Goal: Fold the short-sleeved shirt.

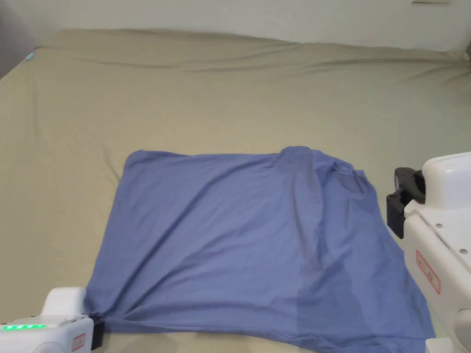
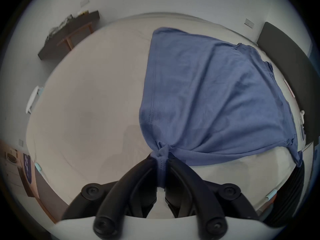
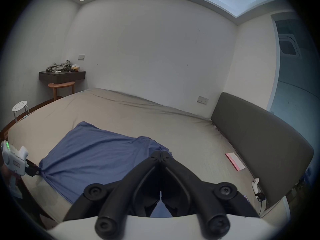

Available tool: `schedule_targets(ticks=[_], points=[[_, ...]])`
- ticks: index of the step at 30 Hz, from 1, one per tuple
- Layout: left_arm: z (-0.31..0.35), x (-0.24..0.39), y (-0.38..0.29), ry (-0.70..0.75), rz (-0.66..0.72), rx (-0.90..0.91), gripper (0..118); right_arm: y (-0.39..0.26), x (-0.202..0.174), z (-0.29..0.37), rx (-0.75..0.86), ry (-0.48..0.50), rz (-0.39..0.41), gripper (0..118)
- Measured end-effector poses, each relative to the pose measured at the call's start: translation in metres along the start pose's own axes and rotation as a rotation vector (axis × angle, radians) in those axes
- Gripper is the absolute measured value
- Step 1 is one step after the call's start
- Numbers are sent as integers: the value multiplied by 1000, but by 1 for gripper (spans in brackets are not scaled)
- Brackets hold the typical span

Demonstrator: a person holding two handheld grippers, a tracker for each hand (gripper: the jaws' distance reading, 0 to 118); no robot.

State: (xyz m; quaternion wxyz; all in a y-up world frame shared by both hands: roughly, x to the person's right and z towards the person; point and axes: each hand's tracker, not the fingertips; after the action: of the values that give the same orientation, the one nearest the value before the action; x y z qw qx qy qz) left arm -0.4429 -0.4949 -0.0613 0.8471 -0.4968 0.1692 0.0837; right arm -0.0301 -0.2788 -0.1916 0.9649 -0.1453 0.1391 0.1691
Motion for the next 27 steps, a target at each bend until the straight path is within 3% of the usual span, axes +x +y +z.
schedule_targets(ticks=[5,6,7,8,9,10,13,17,22,23,25,27], points=[[29,-1,3,-38,23,196,4,-55,35,-16,-198,-42,-24,4],[37,0,3,-33,10,229,4,-71,42,-21,-261,-38,-36,19],[42,2,7,-27,-1,255,4,-89,49,-27,-329,-30,-52,42],[47,4,8,-26,-13,270,4,-110,57,-34,-411,-18,-62,86],[51,5,8,-27,-20,273,4,-131,62,-42,-498,-9,-63,110],[54,7,8,-25,-23,276,4,-154,66,-51,-602,-2,-73,118],[60,14,11,-23,-24,276,4,-214,78,-67,-795,24,-133,111],[56,18,9,-2,-32,248,4,-252,87,-83,-845,3,-273,111],[48,22,3,22,-42,209,4,-258,76,-94,-827,70,-234,90],[45,21,2,29,-48,198,4,-258,71,-95,-812,108,-228,71],[42,23,-1,36,-59,187,4,-251,63,-93,-786,117,-169,55],[33,19,-6,38,-64,176,4,-249,60,-92,-756,174,-156,16]])
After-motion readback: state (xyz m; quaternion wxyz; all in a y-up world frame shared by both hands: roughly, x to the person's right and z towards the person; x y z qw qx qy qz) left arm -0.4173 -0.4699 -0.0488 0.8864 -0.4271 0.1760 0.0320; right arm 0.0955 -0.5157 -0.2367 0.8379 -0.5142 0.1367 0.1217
